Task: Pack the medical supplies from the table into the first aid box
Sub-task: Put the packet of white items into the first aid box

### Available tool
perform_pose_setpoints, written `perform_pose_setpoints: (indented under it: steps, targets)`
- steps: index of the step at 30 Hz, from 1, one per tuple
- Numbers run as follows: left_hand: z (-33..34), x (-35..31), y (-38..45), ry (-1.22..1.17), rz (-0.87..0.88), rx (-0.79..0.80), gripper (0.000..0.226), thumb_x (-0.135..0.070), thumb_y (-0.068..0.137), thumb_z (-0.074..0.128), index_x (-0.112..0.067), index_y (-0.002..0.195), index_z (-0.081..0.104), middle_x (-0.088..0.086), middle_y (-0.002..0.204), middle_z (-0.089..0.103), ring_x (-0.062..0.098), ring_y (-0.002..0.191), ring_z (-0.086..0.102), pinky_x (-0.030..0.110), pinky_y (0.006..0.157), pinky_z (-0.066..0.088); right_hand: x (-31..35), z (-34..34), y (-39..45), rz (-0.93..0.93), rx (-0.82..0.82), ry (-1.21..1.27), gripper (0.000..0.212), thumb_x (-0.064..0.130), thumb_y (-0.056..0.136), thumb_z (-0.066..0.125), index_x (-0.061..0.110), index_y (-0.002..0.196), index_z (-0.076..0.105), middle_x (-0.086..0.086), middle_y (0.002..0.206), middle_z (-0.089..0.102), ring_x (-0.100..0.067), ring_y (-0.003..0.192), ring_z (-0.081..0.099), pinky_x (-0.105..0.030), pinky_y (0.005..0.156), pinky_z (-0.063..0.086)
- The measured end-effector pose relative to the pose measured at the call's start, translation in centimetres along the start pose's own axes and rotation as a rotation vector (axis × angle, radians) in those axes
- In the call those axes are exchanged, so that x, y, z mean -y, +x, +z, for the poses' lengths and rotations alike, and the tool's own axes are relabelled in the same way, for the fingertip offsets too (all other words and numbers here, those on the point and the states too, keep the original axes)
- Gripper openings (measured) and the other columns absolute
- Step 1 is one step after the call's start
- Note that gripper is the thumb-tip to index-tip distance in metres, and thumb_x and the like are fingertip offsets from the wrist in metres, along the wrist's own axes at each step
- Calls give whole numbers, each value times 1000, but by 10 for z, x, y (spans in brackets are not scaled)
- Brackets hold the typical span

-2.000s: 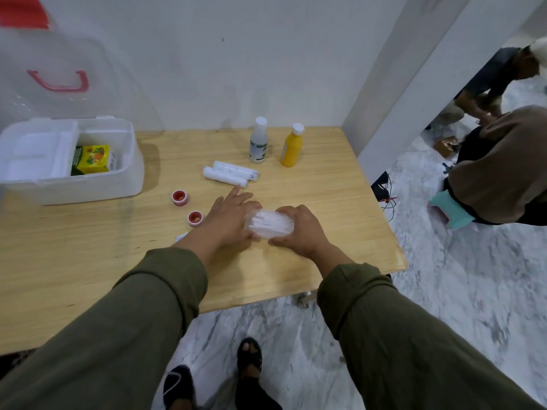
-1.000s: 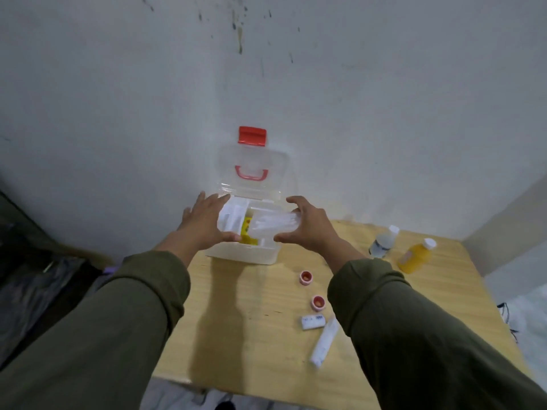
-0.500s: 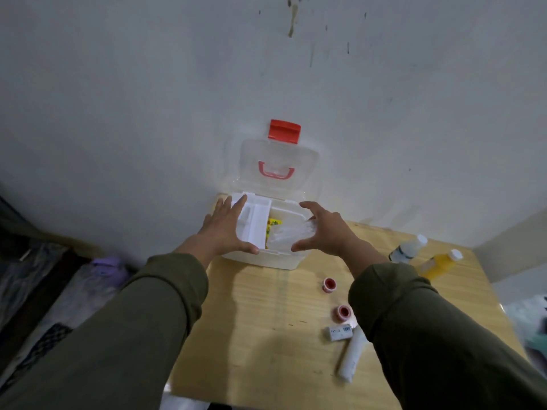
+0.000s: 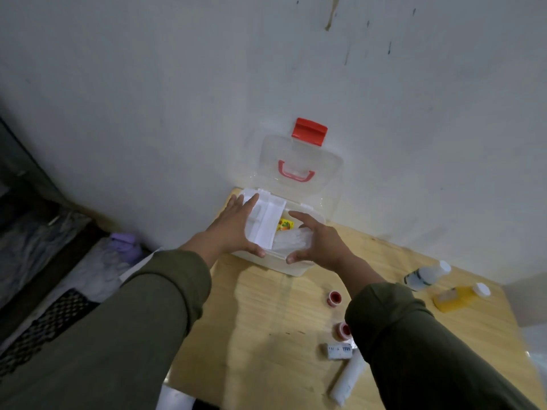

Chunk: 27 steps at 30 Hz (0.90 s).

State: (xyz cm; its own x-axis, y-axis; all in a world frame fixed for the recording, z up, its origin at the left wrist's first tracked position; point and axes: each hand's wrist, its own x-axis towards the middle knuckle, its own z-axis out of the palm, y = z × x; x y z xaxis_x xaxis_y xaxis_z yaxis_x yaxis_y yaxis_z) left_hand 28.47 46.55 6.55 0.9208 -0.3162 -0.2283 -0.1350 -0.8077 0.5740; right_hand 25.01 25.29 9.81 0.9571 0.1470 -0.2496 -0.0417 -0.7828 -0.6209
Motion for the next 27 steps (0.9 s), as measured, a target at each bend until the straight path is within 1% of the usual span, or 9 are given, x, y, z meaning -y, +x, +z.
perform_pose_setpoints:
  steps: [5,9,13,15,17,18,19,23,27]
  targets:
    - [0,0,1,26,-22,1,138,-53,50,86,-29,148,-8,0,160,-6,20,147,-14,46,119,14,-4,2,6,-12,58,18,92,26,63,85,33,139,34,-5,134,49,-23,122,45,-35,104,36]
    - [1,-2,0,40,-33,-15,136,-51,52,86,-29,149,-7,-1,160,-5,20,147,-12,45,118,14,-3,5,12,-29,139,12,89,35,69,81,35,142,30,-5,134,50,-24,123,46,-39,105,40]
    - [-1,-6,-3,47,-27,-19,133,-48,55,86,-28,149,-6,-1,160,-3,20,147,-11,44,117,14,0,5,16,-30,194,-37,65,45,86,59,35,143,29,-7,135,50,-26,126,46,-39,107,35]
    - [-2,-7,-3,42,-34,-15,134,-47,55,86,-28,149,-7,0,160,-3,20,147,-11,43,117,14,4,2,19,12,229,-13,56,55,91,43,34,142,32,-7,140,46,-27,129,44,-42,107,39]
    - [-2,-7,-4,37,-39,-16,135,-46,54,87,-28,149,-7,0,160,-3,19,147,-12,41,117,13,9,-1,21,95,240,126,57,60,92,28,30,140,36,-6,144,43,-30,128,44,-43,91,51]
    - [-2,-8,-5,35,-37,-19,134,-46,54,87,-27,149,-7,0,160,-2,19,147,-12,41,117,13,11,-1,22,140,233,212,59,60,93,23,27,140,37,-7,143,43,-32,126,45,-38,80,54]
    - [-2,-8,-5,34,-36,-21,134,-45,55,87,-27,149,-7,-1,160,-2,19,147,-12,41,117,12,13,-2,21,174,219,284,61,60,94,19,26,139,39,-9,142,44,-33,124,46,-34,73,53]
    - [-2,-10,-8,39,-38,-22,132,-43,57,86,-27,149,-7,-3,160,-4,18,146,-14,43,118,11,10,-2,19,229,138,431,63,61,93,14,24,129,50,-13,132,49,-35,117,51,-36,78,51]
    - [-2,-12,-8,35,-44,-19,131,-42,57,86,-27,149,-6,-3,160,-4,19,146,-14,43,117,11,7,-1,19,222,107,441,60,58,95,13,25,125,53,-13,117,50,-30,103,55,-28,67,52]
